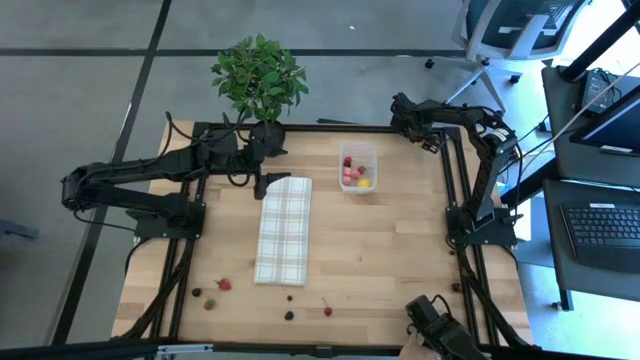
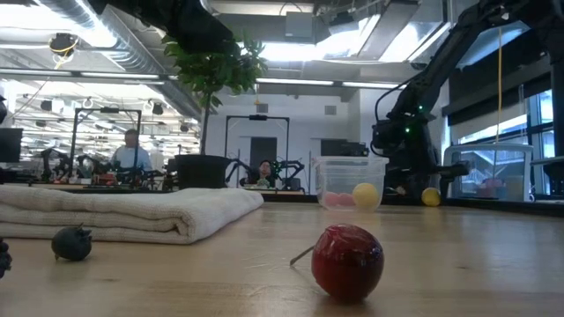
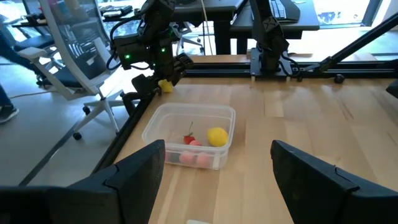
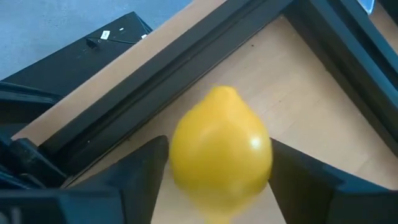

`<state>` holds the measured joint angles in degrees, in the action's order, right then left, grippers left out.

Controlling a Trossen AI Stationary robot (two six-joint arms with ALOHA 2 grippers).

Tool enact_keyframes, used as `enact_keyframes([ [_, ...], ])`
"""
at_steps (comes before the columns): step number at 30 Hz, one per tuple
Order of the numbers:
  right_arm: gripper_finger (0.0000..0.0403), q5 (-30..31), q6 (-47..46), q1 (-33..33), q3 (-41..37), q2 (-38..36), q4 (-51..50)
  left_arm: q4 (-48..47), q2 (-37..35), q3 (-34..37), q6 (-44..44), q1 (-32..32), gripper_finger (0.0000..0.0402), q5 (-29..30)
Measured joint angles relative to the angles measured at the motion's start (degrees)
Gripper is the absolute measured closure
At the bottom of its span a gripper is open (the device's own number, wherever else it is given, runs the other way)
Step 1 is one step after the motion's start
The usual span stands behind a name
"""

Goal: Pick and placing Produce into tupperware
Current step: Put the lemon into the transparent bin

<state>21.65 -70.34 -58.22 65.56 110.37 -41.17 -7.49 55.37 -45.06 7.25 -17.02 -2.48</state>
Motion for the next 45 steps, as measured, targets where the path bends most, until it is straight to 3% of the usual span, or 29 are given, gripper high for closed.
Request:
enact_keyframes([
  [9,0.0192,0.55,0.54,0.0,0.0,0.0,-0.11,-0.04,0.0,0.0,-0.04,0.0,0.0117,-0.01],
  [18,0.0197,0.73,8.28,0.0,0.0,0.0,-0.01,-0.67,0.0,0.0,-0.11,0.0,0.0117,-0.07],
  [26,0.0197,-3.32,22.91,1.36,0.95,-0.27,-1.43,-0.63,0.0,0.0,-0.11,0.0,0.0117,-0.16],
  [31,0.0197,-11.48,36.54,4.91,3.32,-1.92,-7.89,-0.63,0.0,0.0,-0.29,0.06,0.0117,-0.2],
  [37,0.0197,-11.64,47.58,9.98,8.35,-7.09,-20.0,-0.58,0.0,0.0,-2.49,0.07,0.0117,-0.2],
  [45,0.0197,-17.4,52.27,21.5,12.28,-17.73,-18.02,-0.56,0.0,0.0,-6.75,0.07,0.0117,-0.07],
])
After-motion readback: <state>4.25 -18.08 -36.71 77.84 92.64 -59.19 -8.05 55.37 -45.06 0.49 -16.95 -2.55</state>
